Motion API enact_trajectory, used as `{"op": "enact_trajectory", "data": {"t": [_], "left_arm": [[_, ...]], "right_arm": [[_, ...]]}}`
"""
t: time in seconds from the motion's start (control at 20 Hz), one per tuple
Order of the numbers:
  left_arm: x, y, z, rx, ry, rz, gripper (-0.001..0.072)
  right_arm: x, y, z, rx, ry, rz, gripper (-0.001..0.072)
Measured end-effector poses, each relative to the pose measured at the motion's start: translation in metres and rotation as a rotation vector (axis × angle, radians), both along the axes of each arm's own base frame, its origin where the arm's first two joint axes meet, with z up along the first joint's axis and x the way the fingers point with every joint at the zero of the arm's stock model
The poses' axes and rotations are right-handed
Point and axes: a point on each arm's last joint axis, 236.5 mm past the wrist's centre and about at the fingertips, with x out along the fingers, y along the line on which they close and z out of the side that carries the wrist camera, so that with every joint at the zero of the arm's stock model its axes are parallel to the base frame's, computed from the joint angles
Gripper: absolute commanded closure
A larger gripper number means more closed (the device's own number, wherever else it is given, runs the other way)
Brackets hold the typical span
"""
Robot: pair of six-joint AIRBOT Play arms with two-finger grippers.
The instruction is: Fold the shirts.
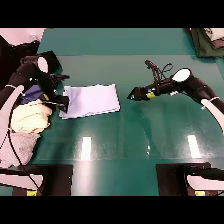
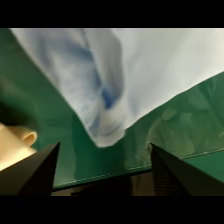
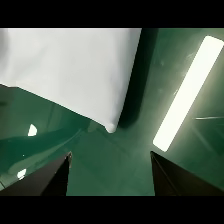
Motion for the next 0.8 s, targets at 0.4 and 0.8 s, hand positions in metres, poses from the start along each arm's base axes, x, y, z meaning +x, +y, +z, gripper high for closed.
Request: {"op": "enact_trajectory", "data": {"t": [0.4, 0.8], "left_arm": [[0.029, 0.003, 0.088, -0.02, -0.393, 0.065, 0.0079], [0.015, -0.053, 0.145, -0.295, -0.513, 0.064, 0.0679]], "right_arm": [[0.014, 0.002, -0.018, -0.007, 0.027, -0.007, 0.013], [0.053, 0.047, -0.05, 0.131, 0.167, 0.025, 0.013]]}}
